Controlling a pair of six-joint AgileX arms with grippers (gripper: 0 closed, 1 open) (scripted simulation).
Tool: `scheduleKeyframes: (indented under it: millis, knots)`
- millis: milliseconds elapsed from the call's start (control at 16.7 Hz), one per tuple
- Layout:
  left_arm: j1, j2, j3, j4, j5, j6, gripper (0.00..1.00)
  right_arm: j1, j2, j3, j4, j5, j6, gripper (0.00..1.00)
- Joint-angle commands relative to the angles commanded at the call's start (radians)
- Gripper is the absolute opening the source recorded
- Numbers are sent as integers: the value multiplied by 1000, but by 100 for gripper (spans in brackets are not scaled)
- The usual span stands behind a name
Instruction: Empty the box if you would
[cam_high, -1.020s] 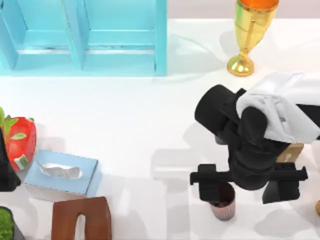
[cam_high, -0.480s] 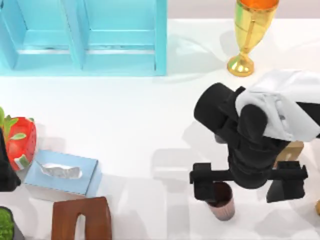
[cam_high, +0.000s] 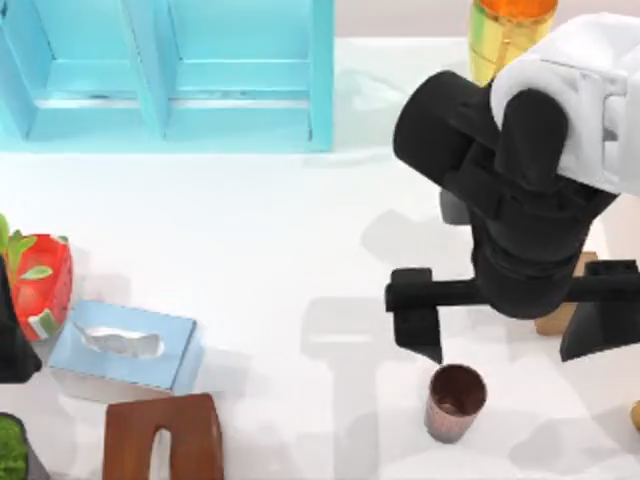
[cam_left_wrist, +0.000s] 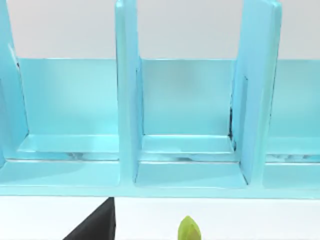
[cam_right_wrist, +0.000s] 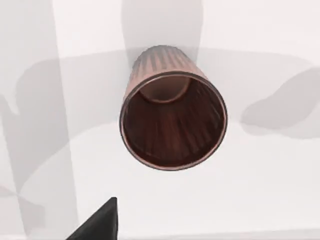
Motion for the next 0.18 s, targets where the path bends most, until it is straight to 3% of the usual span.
scheduleKeyframes:
  millis: [180]
  knots:
    - [0,0,0,0,0,0,100,-4,-21,32,-34,-1,-5,100]
